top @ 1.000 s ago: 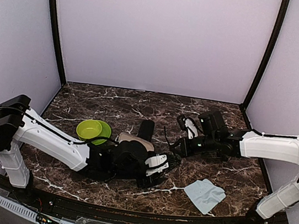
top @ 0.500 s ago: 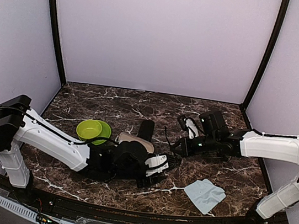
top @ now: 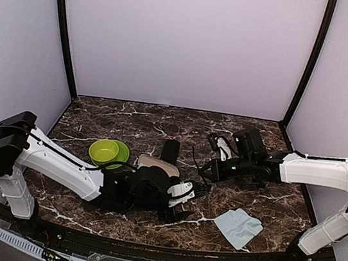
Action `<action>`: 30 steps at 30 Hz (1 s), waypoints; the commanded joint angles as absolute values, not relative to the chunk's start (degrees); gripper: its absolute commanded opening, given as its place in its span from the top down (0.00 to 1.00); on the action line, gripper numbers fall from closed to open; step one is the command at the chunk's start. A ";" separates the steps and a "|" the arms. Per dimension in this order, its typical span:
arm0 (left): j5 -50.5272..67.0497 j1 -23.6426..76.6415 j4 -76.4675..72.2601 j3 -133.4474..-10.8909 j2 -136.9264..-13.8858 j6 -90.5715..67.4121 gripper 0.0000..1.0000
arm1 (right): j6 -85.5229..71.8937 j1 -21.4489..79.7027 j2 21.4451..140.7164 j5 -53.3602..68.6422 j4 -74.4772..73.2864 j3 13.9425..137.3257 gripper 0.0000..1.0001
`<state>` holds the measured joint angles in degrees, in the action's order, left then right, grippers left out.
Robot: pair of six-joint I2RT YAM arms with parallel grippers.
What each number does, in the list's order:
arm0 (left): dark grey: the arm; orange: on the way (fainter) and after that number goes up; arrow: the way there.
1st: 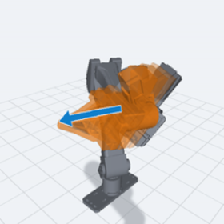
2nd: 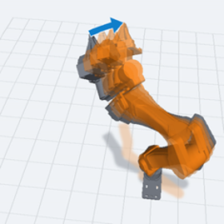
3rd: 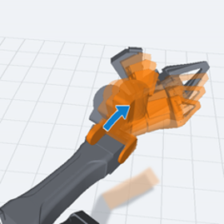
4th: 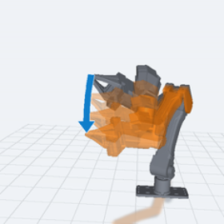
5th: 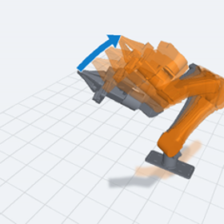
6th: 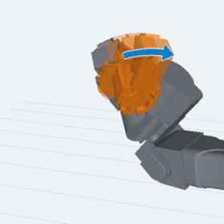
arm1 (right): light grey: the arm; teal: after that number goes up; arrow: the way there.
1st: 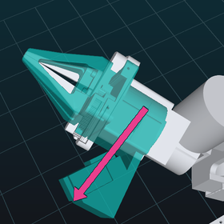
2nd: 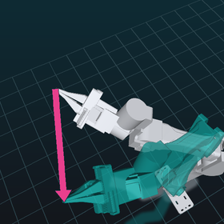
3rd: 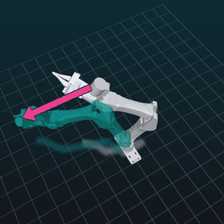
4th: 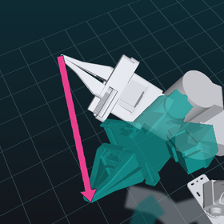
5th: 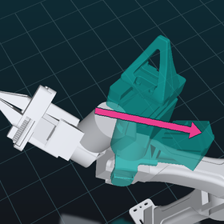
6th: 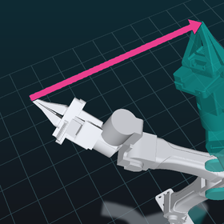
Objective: Organize the sunglasses
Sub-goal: Fold the left temple of the sunglasses on the sunglasses.
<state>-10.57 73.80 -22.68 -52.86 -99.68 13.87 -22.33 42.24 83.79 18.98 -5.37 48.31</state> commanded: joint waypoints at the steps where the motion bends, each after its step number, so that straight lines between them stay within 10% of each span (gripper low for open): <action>1: -11.70 73.96 -25.09 -51.63 -96.40 12.51 0.16 | -20.17 43.09 82.53 15.18 -4.54 48.31 1.00; 19: 6.89 66.50 -21.63 -45.99 -84.51 -9.55 0.01 | -12.14 48.53 79.54 3.82 0.12 44.24 1.00; 30: 24.16 59.50 -16.95 -45.52 -85.09 -29.10 0.35 | -9.55 49.81 76.41 -1.46 11.29 38.49 1.00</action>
<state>16.21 59.79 -20.56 -44.58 -84.38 -21.61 -11.18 48.69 78.13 2.57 3.70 40.16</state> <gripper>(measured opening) 0.689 0.009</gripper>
